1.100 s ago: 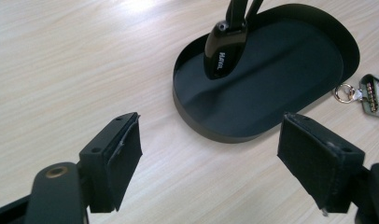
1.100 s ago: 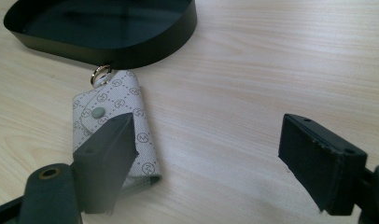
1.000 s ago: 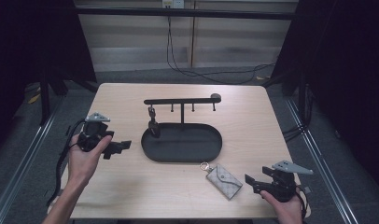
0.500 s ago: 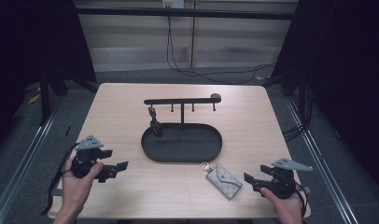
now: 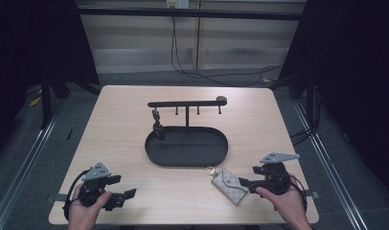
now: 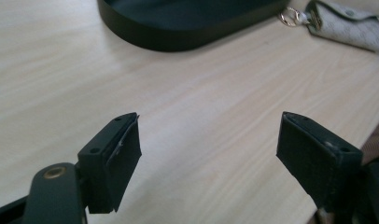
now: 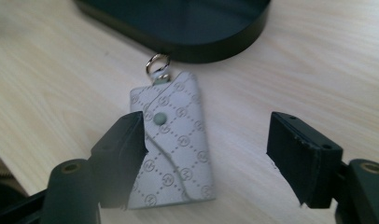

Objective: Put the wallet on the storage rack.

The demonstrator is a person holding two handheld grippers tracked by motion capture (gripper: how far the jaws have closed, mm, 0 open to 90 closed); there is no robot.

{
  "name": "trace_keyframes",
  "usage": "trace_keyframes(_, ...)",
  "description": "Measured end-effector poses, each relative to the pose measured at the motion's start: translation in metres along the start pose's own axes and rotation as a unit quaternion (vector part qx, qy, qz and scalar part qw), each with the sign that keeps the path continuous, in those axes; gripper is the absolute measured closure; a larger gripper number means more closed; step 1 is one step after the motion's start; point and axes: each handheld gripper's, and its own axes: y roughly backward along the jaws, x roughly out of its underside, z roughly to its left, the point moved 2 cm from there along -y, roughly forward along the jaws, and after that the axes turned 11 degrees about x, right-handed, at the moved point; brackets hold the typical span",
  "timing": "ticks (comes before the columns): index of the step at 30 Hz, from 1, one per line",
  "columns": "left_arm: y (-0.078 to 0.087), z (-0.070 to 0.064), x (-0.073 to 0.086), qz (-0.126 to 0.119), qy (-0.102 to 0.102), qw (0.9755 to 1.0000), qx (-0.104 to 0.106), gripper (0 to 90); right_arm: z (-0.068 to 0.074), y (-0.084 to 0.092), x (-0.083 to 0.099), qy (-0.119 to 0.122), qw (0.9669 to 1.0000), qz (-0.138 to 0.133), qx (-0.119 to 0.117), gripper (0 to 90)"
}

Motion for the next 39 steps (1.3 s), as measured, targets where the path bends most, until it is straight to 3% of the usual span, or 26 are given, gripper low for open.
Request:
trace_keyframes(4, 0.0, -0.005, 0.004, -0.003, -0.009, 1.0, 0.001, 21.0, 0.01, -0.01, -0.004, 0.023, 0.9989, 0.039, -0.011, 29.4)
trace_keyframes(12, -0.004, -0.005, 0.009, 0.008, -0.004, 0.9999, 0.009, 21.0, 0.015, -0.015, -0.019, 0.037, 0.9963, 0.075, -0.02, 27.8)
trace_keyframes(20, -0.009, -0.007, 0.01, 0.021, -0.012, 0.9996, 0.011, 20.9, 0.019, -0.02, -0.029, 0.067, 0.9904, 0.116, -0.033, 25.8)
trace_keyframes(28, -0.01, -0.006, 0.01, 0.027, -0.013, 0.9995, 0.014, 21.0, 0.024, -0.041, -0.03, 0.08, 0.9791, 0.182, -0.045, 26.2)
trace_keyframes(35, -0.009, -0.005, 0.01, 0.025, -0.013, 0.9995, 0.014, 20.9, 0.025, -0.05, -0.035, 0.087, 0.973, 0.21, -0.039, 26.2)
trace_keyframes(39, -0.008, -0.005, 0.01, 0.023, -0.014, 0.9996, 0.011, 21.0, 0.03, -0.056, -0.037, 0.094, 0.9677, 0.231, -0.039, 26.1)
